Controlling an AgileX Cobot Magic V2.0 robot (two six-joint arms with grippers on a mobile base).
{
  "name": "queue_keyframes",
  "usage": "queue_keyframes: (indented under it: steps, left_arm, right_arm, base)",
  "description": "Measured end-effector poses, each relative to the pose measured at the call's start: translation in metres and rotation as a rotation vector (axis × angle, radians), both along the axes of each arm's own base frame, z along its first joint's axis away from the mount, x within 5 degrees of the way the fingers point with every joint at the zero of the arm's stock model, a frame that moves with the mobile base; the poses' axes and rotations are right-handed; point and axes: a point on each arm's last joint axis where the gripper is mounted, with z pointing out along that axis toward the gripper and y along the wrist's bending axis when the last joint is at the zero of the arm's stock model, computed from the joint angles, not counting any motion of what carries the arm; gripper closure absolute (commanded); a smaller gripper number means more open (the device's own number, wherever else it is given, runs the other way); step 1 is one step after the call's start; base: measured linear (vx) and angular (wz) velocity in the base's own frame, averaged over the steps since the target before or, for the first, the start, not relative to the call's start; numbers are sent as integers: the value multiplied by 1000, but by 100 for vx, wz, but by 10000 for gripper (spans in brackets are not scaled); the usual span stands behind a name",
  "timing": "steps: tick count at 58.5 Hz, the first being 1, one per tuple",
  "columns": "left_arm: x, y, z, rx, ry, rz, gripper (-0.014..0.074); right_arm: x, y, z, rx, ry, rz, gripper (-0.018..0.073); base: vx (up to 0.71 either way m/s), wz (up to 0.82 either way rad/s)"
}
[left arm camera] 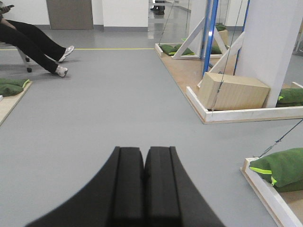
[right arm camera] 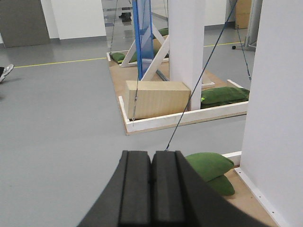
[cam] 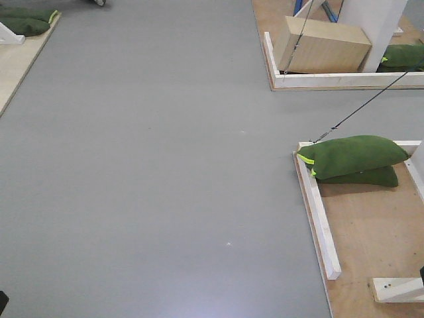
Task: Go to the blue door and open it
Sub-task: 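Drive the base forward toward the blue door frame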
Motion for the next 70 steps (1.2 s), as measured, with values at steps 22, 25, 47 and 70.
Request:
queue_keyframes:
  steps: [22, 25, 47, 70]
  left_arm:
    - [0, 0, 0, 0, 0, 0, 524]
    - [0, 0, 0, 0, 0, 0, 524]
    - [0, 0, 0, 0, 0, 0, 524]
    - [0, 0, 0, 0, 0, 0, 524]
  right_arm:
    - [0, 0, 0, 0, 0, 0, 561]
    - [0, 0, 0, 0, 0, 0, 561]
    - [0, 0, 0, 0, 0, 0, 561]
    - [0, 0, 0, 0, 0, 0, 561]
  base:
    - [0, 0]
    - [1, 0]
    - [7, 2]
    - [21, -3]
